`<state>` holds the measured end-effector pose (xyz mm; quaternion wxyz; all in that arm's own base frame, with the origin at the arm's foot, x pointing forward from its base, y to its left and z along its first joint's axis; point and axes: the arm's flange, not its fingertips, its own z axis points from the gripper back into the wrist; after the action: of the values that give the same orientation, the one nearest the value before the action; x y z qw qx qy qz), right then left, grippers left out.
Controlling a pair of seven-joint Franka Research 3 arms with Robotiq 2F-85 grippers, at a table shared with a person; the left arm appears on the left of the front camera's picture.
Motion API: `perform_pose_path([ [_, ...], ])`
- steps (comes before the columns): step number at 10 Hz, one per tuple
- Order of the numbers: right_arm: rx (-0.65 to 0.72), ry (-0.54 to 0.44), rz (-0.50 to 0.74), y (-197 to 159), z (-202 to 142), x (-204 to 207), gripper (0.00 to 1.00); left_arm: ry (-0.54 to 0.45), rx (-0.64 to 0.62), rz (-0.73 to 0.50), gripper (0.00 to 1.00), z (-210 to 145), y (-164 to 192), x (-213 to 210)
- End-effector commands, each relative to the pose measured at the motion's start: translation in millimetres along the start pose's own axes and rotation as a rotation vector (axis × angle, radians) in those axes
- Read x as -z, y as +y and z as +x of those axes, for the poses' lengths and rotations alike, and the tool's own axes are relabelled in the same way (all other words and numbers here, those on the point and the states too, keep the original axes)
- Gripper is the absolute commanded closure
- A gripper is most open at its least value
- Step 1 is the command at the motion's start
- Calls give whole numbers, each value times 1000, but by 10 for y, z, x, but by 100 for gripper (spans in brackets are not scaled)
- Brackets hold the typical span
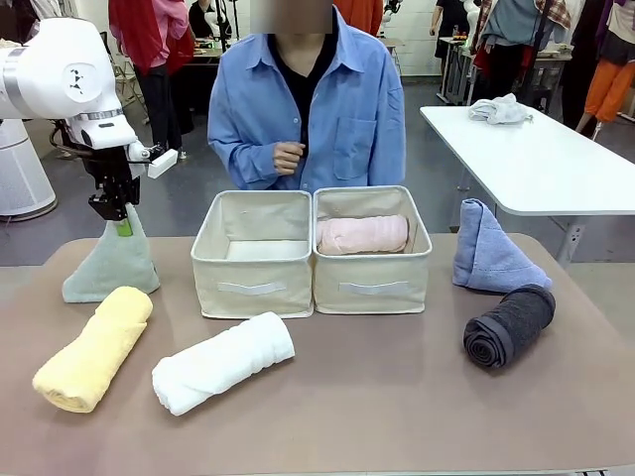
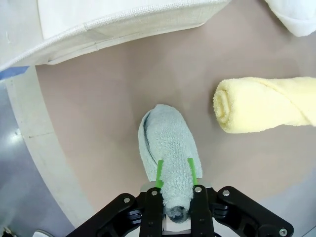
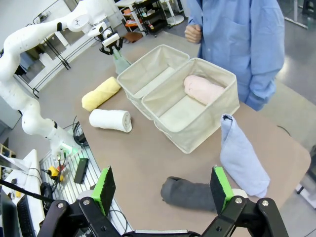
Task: Sort the towels based on their folding style.
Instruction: Pick up one triangle-folded towel and place it in the left Fabric basket.
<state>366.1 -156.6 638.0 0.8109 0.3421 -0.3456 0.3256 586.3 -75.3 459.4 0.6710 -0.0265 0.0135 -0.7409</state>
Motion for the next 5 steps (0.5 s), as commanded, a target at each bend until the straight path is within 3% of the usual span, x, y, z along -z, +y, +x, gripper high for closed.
perform_pose_path([
  [1,-3,-11,8,-6,-4,2,0,-68,-17,-41,98,-13,-117,-230],
  [3,-3,-11,8,-6,-4,2,0,-90,-71,-46,98,43,-620,-901],
  [5,-3,-11,8,-6,-4,2,0,-83,-6,21,98,171,-1150,-1551],
])
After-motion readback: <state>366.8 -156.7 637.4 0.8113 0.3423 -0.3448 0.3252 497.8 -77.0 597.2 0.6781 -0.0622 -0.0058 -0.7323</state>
